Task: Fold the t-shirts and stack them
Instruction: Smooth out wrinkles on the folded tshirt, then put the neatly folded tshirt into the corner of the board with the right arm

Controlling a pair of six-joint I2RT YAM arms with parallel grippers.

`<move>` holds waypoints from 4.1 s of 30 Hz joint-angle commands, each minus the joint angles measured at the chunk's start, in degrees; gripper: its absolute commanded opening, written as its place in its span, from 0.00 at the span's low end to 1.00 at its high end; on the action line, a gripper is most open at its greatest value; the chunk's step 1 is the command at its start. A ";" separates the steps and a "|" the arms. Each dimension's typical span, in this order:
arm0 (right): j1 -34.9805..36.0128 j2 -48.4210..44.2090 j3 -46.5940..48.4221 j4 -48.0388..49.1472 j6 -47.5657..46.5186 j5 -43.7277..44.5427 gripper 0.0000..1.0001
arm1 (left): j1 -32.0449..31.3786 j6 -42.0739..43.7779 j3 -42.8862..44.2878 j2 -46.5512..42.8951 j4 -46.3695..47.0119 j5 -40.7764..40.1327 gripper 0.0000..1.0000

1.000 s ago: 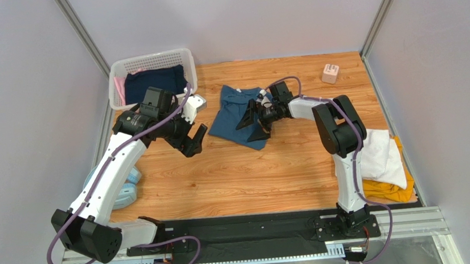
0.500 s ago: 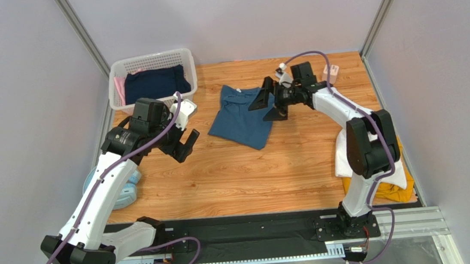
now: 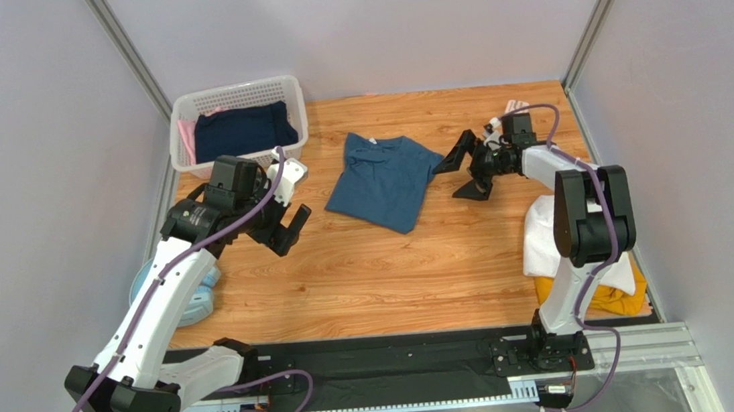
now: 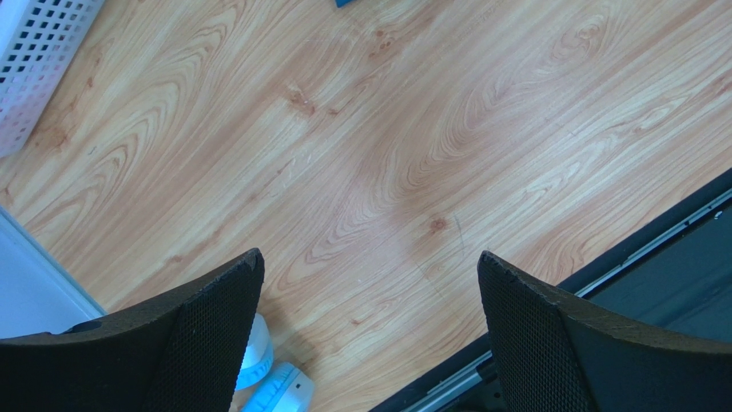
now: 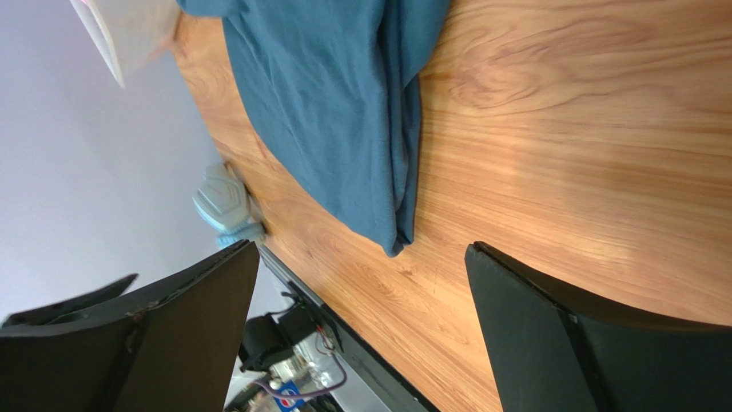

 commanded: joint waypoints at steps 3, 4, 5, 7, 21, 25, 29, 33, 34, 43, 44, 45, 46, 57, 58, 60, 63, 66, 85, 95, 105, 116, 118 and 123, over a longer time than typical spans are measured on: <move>6.99 -1.96 4.86 -2.78 -3.03 2.25 1.00 | 0.29 -1.68 2.07 1.68 1.07 -0.37 0.96; 7.17 -1.78 5.39 -3.76 -4.69 4.09 1.00 | 0.29 -1.77 2.16 1.77 1.24 -0.72 0.97; 7.00 -1.52 6.01 -4.38 -5.32 5.15 1.00 | 0.29 -1.95 2.16 1.95 1.33 -0.90 0.96; 5.94 -0.55 9.59 -7.97 -8.20 9.96 1.00 | 0.29 -1.78 2.16 2.30 1.60 -2.21 0.97; 1.81 22.29 36.41 -16.68 -12.62 17.64 1.00 | 0.37 0.60 3.83 1.77 -0.16 -2.30 0.99; 1.81 29.31 41.61 -17.66 -12.18 11.51 1.00 | 0.37 0.78 4.09 1.95 -0.16 -1.60 0.99; 1.98 33.19 43.28 -16.43 -11.04 6.22 1.00 | 0.37 0.60 4.36 2.65 -0.07 -1.07 0.99; 3.30 33.99 41.18 -15.11 -11.12 4.11 1.00 | 0.37 0.25 4.44 3.35 0.10 -0.46 0.99; 3.65 33.91 40.21 -14.67 -11.21 3.58 1.00 | 0.37 0.16 4.53 3.53 0.10 -0.37 0.99; 10.77 31.36 29.93 -10.72 -11.39 4.63 1.00 | 0.29 -0.63 6.02 3.71 -0.16 0.86 0.99; 11.47 31.01 28.27 -10.54 -11.30 4.72 1.00 | 0.37 -0.72 6.11 3.62 -0.25 0.86 0.99; 12.52 30.66 27.03 -9.93 -11.13 5.24 1.00 | 0.29 -0.55 6.29 3.53 -0.33 0.95 0.99; 13.14 29.43 26.15 -9.83 -11.21 5.86 1.00 | 0.37 -0.63 6.29 3.36 -0.42 0.95 0.99; 18.68 28.80 21.48 -12.29 -11.04 10.52 0.63 | 0.37 -0.54 6.20 2.48 -0.42 1.21 0.99; 18.94 28.98 21.83 -12.64 -11.04 10.87 0.59 | 0.37 -0.46 6.03 2.39 -0.51 1.21 0.99; 19.47 28.89 21.92 -12.91 -10.86 11.75 0.60 | 0.37 -0.02 5.85 1.95 -0.60 0.78 0.99; 19.74 28.89 22.54 -13.43 -10.51 11.84 0.63 | 0.29 0.60 4.71 1.77 0.80 0.07 1.00; 20.26 28.46 22.71 -13.79 -10.60 12.10 0.65 | 0.29 1.39 2.52 3.44 4.74 -0.02 1.00; 21.67 24.68 21.22 -12.21 -7.97 10.61 0.67 | 0.29 -1.16 25.36 52.74 4.76 -4.50 0.89; 23.43 24.33 22.01 -11.06 -6.65 8.41 0.69 | 0.11 -0.63 26.59 56.18 4.85 -3.71 0.88; 25.27 23.62 20.69 -8.69 -4.98 6.83 0.71 | -1.82 -0.63 26.86 57.32 4.23 -3.09 0.88; 26.42 24.68 22.28 -6.76 -2.34 4.72 0.04 | -2.79 -0.28 26.51 56.44 3.09 -1.42 0.90; 26.33 23.80 21.92 -6.76 -2.25 4.89 0.00 | -2.79 -0.02 26.07 55.83 3.01 -1.86 0.90; 25.28 18.45 21.49 -7.90 -2.78 5.60 0.00 | -1.74 0.34 24.31 50.05 3.01 -1.52 0.91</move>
